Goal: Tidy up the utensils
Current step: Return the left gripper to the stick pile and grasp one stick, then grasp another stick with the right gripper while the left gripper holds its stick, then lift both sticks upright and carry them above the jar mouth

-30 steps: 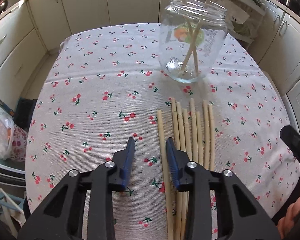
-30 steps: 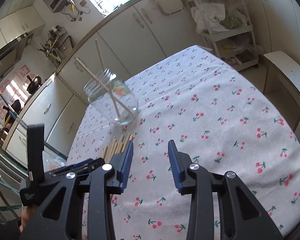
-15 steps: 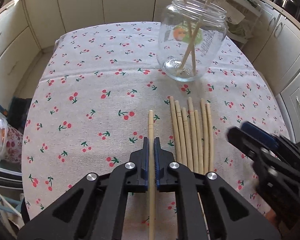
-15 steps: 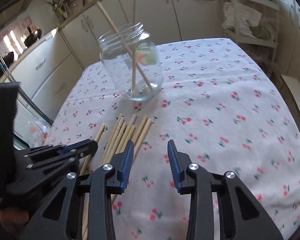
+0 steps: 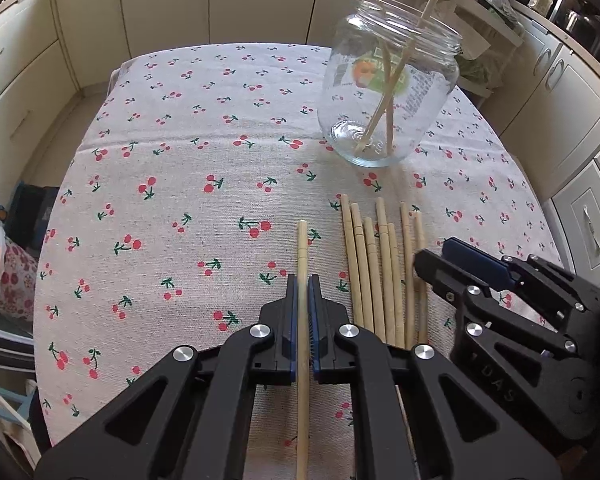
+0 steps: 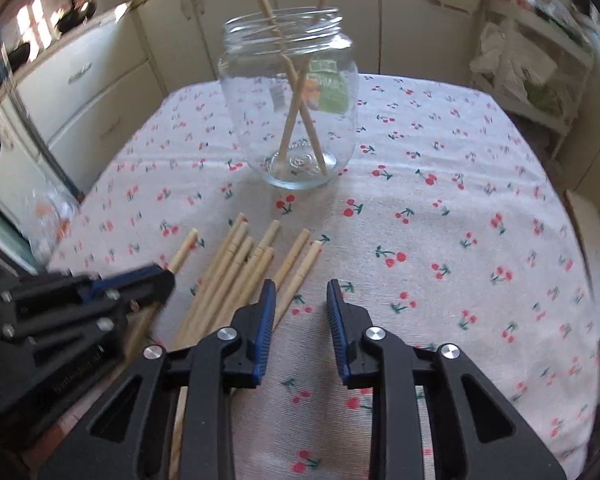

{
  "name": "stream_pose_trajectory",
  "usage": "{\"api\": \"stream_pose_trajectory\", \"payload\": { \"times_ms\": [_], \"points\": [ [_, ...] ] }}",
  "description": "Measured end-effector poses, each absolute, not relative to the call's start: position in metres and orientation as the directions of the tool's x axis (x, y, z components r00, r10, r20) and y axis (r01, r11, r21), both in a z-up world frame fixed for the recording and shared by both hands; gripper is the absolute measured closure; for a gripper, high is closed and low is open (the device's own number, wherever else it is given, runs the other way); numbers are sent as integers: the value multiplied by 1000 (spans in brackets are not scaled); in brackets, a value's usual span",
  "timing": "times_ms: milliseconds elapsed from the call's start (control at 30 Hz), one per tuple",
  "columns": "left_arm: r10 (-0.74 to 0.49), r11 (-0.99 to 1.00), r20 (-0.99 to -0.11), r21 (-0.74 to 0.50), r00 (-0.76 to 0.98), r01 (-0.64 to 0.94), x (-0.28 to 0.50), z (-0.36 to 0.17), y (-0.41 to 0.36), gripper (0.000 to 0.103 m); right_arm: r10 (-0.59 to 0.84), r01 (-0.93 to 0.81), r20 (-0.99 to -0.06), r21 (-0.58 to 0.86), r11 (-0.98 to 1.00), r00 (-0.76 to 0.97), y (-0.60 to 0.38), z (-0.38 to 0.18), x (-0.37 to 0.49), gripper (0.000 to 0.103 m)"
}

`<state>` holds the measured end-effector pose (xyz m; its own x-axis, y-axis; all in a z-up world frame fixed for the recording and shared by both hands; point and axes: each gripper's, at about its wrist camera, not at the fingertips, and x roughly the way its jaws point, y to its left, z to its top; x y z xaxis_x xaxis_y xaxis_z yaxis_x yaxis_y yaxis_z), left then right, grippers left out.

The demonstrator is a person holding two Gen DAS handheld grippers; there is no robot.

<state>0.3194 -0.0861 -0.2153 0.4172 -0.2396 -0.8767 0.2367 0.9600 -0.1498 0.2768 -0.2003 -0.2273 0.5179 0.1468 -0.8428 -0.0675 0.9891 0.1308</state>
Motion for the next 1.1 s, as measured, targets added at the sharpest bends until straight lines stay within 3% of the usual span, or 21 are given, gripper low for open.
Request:
{"api": "stream_pose_trajectory", "payload": {
  "times_ms": [267,400,700,900,1000,1100],
  "points": [
    [-229,963,-876,-140,424,230,319,-215,-88,98,133,-95,-857,98,991,498,-208,-228,278,83],
    [-233,961,-875,-141,423,237,318,-214,-88,98,172,-154,-858,110,982,485,-203,-227,279,97],
    [-266,955,-883,-185,388,233,324,-215,-81,97,237,-115,-871,208,971,430,-231,-227,282,97],
    [-256,955,-880,-166,400,245,322,-215,-86,98,171,-152,-866,112,982,469,-216,-225,275,97],
    [-279,954,-850,-194,446,227,322,-198,-77,98,216,-108,-855,187,976,471,-229,-226,271,97],
    [-347,938,-760,-267,550,222,326,-163,-65,98,281,-35,-828,303,952,485,-251,-229,266,97]
  ]
}}
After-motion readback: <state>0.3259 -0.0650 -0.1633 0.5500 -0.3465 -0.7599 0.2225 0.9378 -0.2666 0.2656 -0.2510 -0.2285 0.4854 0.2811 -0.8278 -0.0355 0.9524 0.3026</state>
